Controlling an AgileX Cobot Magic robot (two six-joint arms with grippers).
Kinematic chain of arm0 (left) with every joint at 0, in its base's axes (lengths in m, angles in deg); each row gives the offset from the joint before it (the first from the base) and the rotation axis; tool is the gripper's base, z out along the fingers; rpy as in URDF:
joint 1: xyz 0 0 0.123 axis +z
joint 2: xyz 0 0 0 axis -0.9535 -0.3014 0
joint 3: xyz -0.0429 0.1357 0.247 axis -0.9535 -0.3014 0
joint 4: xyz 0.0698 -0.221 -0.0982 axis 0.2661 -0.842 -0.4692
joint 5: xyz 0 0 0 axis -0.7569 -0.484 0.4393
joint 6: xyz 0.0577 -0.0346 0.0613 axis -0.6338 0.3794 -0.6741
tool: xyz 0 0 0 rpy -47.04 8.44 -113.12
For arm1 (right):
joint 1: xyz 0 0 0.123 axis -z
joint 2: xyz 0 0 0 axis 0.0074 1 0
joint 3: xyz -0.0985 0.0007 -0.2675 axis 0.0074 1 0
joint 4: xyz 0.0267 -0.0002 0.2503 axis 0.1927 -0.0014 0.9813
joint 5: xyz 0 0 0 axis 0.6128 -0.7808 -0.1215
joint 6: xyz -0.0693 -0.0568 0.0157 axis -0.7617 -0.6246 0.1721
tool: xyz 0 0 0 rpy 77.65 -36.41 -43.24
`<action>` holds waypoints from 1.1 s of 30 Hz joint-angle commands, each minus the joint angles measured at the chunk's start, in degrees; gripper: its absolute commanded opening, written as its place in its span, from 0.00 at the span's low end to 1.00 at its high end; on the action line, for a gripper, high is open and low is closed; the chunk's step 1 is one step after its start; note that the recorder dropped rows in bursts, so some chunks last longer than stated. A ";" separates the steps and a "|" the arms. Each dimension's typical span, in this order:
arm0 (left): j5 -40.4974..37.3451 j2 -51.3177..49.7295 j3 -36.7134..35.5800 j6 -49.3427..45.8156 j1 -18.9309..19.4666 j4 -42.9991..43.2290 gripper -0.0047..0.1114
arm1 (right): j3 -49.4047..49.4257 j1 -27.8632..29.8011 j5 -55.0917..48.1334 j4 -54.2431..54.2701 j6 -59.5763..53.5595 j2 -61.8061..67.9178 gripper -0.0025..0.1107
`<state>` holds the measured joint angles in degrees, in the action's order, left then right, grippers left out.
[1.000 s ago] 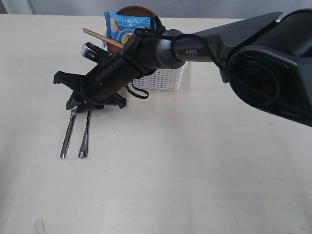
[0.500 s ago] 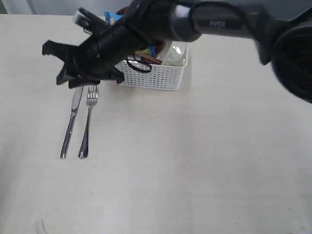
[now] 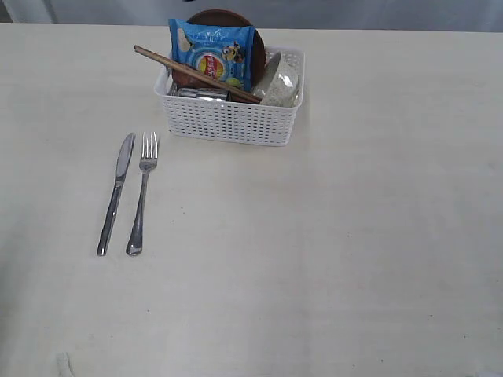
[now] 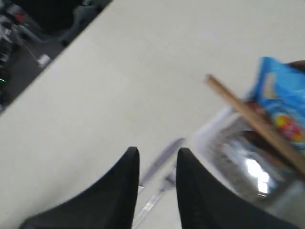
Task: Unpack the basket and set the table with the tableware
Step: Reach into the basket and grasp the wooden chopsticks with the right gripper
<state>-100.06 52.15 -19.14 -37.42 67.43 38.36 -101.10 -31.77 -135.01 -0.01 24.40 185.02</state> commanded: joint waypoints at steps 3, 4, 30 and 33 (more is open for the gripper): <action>0.03 0.11 -0.13 0.13 -0.32 0.30 0.04 | -1.03 7.61 -5.14 -9.42 -5.61 -0.59 0.26; 0.03 0.11 -0.13 0.13 -0.32 0.10 0.04 | -1.03 8.36 -4.86 -9.42 -5.89 -0.45 0.26; 0.03 0.11 -0.13 0.13 -0.32 -0.17 0.04 | -13.50 0.77 0.73 -15.02 -9.98 16.99 0.38; 0.03 0.11 -0.13 0.13 -0.32 -0.17 0.04 | -17.48 -0.78 0.64 -15.67 -10.49 20.85 0.42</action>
<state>-100.06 52.15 -19.14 -37.42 67.43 38.36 -115.43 -31.68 -133.97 -14.91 15.30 203.07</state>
